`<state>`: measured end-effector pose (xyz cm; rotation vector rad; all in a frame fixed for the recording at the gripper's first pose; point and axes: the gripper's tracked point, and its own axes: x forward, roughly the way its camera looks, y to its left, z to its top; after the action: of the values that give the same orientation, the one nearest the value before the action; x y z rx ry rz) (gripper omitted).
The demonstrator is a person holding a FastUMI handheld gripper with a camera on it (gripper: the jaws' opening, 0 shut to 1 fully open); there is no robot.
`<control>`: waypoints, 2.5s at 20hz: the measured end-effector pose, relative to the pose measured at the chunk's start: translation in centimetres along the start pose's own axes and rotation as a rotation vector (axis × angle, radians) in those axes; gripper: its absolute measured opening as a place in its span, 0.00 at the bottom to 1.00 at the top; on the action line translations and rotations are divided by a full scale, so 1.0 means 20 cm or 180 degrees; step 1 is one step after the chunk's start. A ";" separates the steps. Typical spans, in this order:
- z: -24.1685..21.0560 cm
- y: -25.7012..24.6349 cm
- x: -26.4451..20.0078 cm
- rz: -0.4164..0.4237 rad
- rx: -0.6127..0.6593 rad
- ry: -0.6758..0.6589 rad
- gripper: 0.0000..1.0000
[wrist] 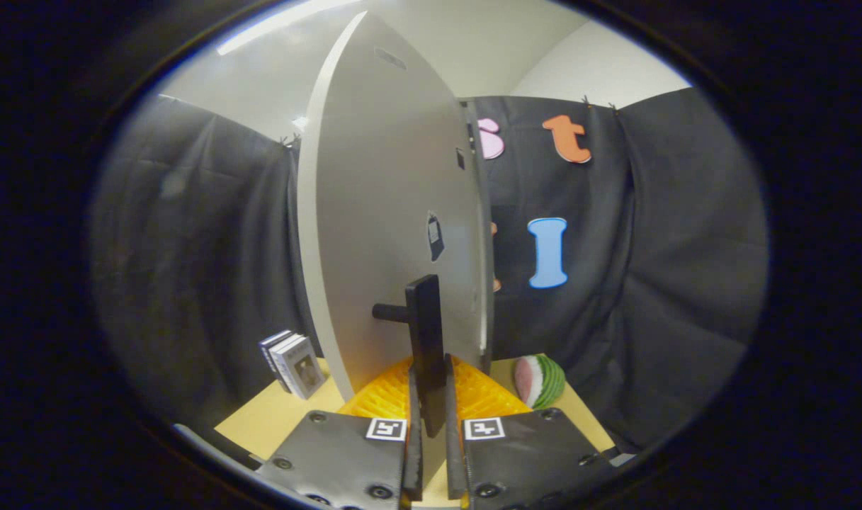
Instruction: Open the shoe cabinet door, grab the shoes and put them into the shoe cabinet, then close the shoe cabinet door.
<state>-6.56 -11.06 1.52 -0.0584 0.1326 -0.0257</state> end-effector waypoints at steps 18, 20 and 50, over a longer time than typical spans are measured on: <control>0.03 -0.51 -0.15 -0.0284 0.0022 -0.0064 0.07; 0.04 -0.54 -0.20 -0.0352 0.0022 -0.0095 0.08; -1.07 0.72 0.01 -0.0650 0.0152 0.0832 0.29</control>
<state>-8.83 2.18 -20.61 -0.0203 0.3868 -0.2408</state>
